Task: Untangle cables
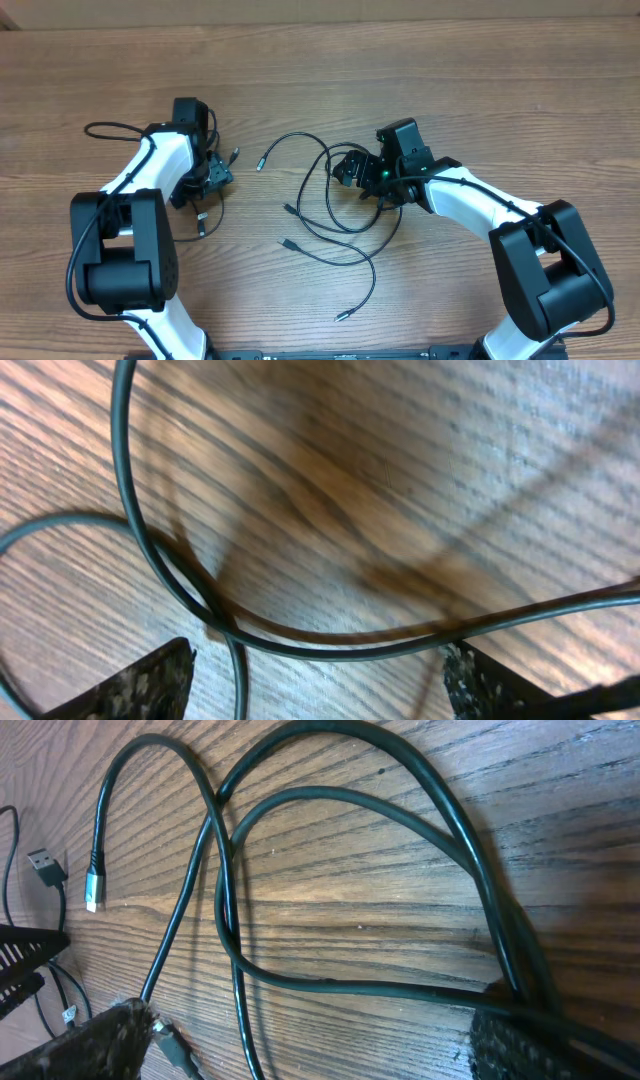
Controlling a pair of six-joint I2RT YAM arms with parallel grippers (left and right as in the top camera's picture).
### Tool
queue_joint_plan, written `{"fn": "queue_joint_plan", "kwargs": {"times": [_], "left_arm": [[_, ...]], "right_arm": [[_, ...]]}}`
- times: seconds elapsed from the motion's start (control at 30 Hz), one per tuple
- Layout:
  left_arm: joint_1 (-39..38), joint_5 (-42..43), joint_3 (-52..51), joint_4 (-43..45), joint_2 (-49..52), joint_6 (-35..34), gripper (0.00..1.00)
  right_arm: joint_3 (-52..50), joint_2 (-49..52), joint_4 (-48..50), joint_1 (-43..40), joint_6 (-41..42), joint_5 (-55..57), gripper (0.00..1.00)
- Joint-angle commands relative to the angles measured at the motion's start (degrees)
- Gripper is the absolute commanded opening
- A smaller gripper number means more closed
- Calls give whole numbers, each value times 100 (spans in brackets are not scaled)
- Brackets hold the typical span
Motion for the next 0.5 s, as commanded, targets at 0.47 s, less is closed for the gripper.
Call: {"fn": "queue_joint_plan", "kwargs": {"times": [0.47], "left_arm": [[402, 903, -656, 522, 81, 238, 69]], "right_arm": [[-118, 142, -105, -17, 7, 203, 100]]}}
